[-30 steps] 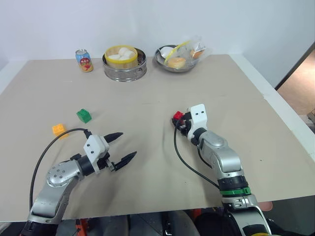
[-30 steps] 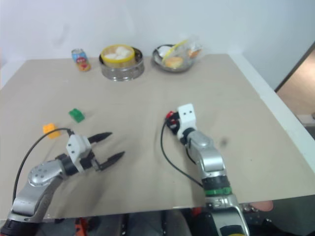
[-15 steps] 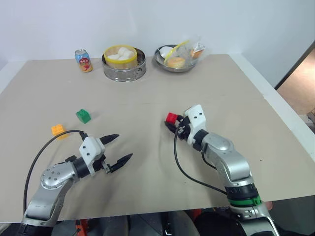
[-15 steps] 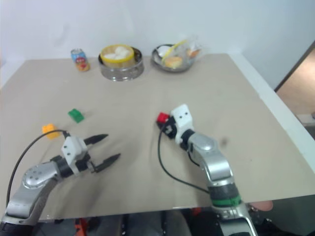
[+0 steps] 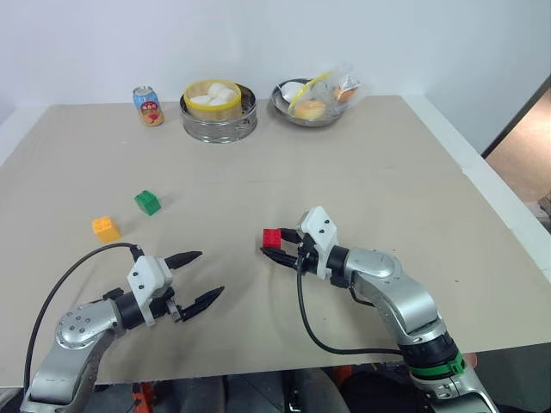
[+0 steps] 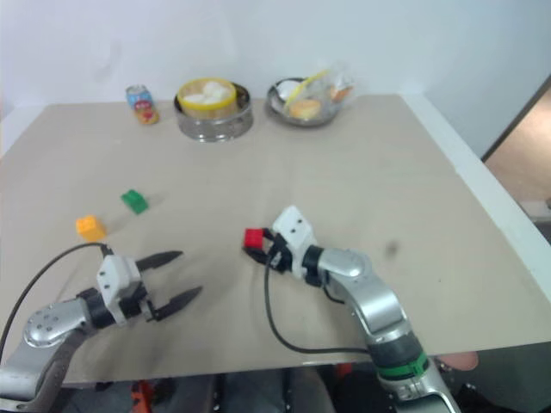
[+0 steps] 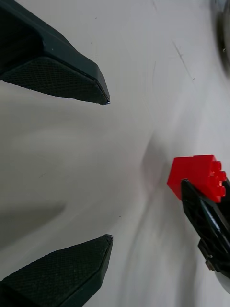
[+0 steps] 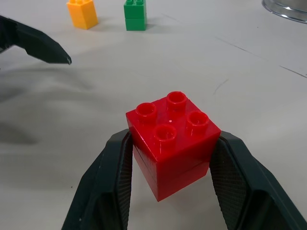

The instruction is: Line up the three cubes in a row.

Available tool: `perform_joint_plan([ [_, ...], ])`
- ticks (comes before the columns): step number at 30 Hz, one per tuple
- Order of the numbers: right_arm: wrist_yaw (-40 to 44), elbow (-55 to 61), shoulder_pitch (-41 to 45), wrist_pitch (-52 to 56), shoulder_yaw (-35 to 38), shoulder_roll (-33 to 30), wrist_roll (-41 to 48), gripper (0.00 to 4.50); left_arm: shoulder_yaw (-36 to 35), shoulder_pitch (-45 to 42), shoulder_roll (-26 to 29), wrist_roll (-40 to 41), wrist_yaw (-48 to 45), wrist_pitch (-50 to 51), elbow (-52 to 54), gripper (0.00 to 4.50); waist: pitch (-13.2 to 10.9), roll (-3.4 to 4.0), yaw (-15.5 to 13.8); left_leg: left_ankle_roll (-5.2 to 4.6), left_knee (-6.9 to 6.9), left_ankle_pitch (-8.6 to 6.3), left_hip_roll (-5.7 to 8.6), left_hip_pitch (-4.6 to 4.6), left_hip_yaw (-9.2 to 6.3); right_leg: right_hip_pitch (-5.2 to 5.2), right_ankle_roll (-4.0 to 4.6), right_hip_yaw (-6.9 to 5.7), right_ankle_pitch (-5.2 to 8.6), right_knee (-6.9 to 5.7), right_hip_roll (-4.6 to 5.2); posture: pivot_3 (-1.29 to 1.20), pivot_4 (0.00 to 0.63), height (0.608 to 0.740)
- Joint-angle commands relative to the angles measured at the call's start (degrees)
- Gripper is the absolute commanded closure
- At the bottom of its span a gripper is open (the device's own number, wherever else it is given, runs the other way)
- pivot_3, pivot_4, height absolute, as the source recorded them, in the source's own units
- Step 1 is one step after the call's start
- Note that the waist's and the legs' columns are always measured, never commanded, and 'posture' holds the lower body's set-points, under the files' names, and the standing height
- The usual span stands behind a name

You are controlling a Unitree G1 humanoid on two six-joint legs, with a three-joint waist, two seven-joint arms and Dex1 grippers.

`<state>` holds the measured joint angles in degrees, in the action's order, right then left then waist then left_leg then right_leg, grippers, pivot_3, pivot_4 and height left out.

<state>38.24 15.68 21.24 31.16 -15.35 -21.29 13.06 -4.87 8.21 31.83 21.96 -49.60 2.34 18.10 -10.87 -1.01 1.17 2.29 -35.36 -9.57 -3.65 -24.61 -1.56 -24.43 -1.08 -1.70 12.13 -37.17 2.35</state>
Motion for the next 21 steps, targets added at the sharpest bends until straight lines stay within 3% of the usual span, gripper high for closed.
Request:
perform_joint_plan([
  [1,0.7,2.1,0.1,-1.4,-0.5,0.0,-0.1,2.75,-1.3,1.0,-0.3,0.7,0.9,-1.4,3.5,0.0,0.0,0.0,0.0,0.01,0.0,0.0,0.0,0.0,0.0,0.0,0.0,0.0,0.0,0.0,0.0,0.0,0.15,0.74],
  [16,3.6,-1.1,-0.2,-2.8,-1.2,0.2,0.1,2.75,-1.2,-0.2,0.4,1.5,1.5,-0.4,3.6,0.0,0.0,0.0,0.0,0.01,0.0,-0.01,-0.01,0.01,-0.01,-0.01,0.0,0.0,0.0,0.0,-0.02,0.0,0.15,0.74],
  [21,5.9,-2.7,0.4,-3.6,-2.2,0.0,-0.1,2.75,-0.8,0.2,0.4,5.7,-0.8,0.8,6.2,0.0,0.0,0.0,0.0,0.01,0.0,-0.01,-0.01,0.01,-0.01,-0.01,0.0,-0.01,0.0,0.0,-0.02,0.0,0.15,0.74],
])
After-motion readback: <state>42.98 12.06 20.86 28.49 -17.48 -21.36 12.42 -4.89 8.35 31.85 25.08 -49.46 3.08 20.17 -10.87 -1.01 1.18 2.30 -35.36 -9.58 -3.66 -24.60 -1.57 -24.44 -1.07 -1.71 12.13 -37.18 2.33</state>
